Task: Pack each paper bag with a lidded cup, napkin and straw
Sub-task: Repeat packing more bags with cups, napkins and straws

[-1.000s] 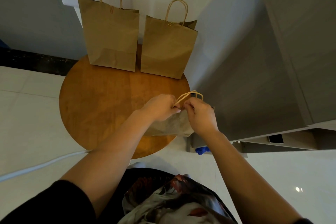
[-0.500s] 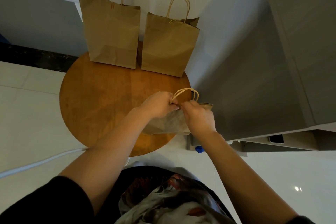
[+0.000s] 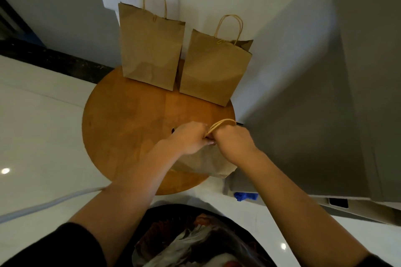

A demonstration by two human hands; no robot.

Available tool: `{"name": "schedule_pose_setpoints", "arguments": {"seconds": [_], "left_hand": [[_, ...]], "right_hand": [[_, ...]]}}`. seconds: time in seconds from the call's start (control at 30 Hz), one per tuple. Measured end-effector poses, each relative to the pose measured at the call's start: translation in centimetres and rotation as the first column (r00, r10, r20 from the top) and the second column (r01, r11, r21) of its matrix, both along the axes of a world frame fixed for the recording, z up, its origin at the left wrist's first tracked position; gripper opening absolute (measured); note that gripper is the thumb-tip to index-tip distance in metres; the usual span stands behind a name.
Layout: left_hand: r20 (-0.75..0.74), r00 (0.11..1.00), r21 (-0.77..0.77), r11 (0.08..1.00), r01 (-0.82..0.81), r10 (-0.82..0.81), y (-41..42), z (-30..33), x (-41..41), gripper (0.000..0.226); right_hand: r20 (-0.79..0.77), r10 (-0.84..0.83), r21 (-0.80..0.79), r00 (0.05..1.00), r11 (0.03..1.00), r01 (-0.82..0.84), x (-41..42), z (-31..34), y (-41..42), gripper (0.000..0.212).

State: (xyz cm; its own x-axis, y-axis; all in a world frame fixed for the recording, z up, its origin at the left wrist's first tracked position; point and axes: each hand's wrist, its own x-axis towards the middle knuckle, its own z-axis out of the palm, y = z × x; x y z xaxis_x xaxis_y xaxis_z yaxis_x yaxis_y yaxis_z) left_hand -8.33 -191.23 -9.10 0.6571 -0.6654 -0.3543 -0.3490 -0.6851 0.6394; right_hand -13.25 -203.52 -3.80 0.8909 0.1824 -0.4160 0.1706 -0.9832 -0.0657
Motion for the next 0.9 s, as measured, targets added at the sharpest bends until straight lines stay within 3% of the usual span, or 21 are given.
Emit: {"name": "schedule_pose_setpoints", "arguments": {"seconds": [0.2, 0.47, 0.73, 0.9], "left_hand": [[0.022, 0.996, 0.003, 0.996, -0.084, 0.084, 0.6, 1.6, 1.5, 0.020], [0.080, 0.985, 0.010, 0.988, -0.156, 0.155, 6.7, 3.4, 7.3, 0.018], [0.352, 0.930, 0.162, 0.972, -0.171, 0.105, 18.1, 3.9, 17.8, 0.018], [0.401, 0.905, 0.155, 0.964, -0.217, 0.139, 22.3, 2.2, 23.0, 0.023]], "right_hand": [[-0.146, -0.010, -0.071, 0.989, 0.997, -0.001, 4.1, 0.7, 0.1, 0.014], [0.068, 0.160, -0.076, 0.985, 0.985, -0.155, 8.5, 1.9, 4.9, 0.017], [0.142, 0.091, -0.122, 0.986, 0.990, -0.074, 17.9, 1.6, 13.3, 0.024], [0.129, 0.051, -0.170, 0.990, 0.985, -0.029, 23.3, 0.9, 17.6, 0.016]]}}
